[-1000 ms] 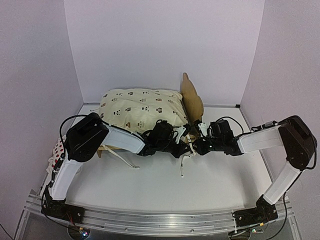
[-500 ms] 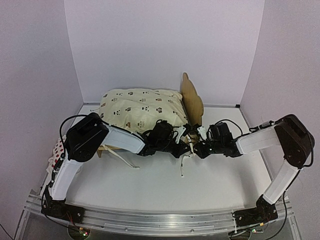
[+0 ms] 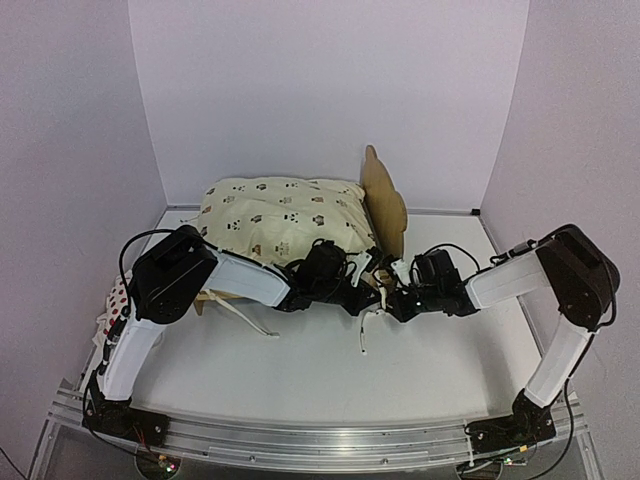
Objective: Set up the pet bed
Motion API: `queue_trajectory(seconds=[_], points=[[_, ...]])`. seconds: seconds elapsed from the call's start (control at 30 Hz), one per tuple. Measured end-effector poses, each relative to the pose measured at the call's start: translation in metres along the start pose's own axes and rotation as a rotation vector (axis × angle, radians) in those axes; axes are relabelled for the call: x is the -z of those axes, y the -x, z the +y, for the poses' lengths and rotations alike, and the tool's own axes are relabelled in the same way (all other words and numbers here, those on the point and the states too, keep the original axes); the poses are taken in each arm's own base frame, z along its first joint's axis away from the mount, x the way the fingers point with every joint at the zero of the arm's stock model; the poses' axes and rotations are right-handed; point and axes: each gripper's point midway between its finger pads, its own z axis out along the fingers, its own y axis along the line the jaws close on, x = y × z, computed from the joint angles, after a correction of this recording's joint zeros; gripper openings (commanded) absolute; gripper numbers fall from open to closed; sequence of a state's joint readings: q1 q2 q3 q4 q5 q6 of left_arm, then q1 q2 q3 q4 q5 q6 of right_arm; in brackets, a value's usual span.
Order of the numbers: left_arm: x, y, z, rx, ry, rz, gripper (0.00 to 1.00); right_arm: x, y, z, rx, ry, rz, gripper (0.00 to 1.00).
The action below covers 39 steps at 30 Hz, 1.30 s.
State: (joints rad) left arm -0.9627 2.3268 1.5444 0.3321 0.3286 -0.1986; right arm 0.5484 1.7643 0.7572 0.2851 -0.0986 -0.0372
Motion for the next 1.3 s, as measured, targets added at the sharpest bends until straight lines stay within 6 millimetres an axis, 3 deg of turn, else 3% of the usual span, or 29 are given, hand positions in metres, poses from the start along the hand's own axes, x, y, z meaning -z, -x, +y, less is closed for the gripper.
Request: queue_trajectory(seconds=[0.23, 0.47, 0.73, 0.9, 1.07, 1.3], points=[[0.000, 0.002, 0.000, 0.000, -0.002, -0.002, 0.00, 0.000, 0.005, 0.001, -0.001, 0.004, -0.020, 0.01], [0.000, 0.003, 0.000, 0.000, -0.005, -0.004, 0.01, 0.000, 0.010, -0.001, -0.006, -0.006, -0.041, 0.00], [0.004, 0.003, 0.003, 0.011, 0.021, 0.010, 0.33, 0.005, 0.007, -0.006, -0.029, -0.044, -0.054, 0.00], [0.018, 0.006, 0.006, 0.022, 0.072, 0.031, 0.46, 0.015, 0.013, -0.005, -0.051, -0.047, -0.081, 0.00], [0.026, 0.006, 0.003, 0.001, 0.131, 0.054, 0.53, 0.018, 0.015, -0.004, -0.076, -0.046, -0.093, 0.00], [0.024, -0.026, -0.010, -0.016, 0.184, 0.159, 0.53, 0.019, 0.017, -0.003, -0.108, -0.043, -0.097, 0.00]])
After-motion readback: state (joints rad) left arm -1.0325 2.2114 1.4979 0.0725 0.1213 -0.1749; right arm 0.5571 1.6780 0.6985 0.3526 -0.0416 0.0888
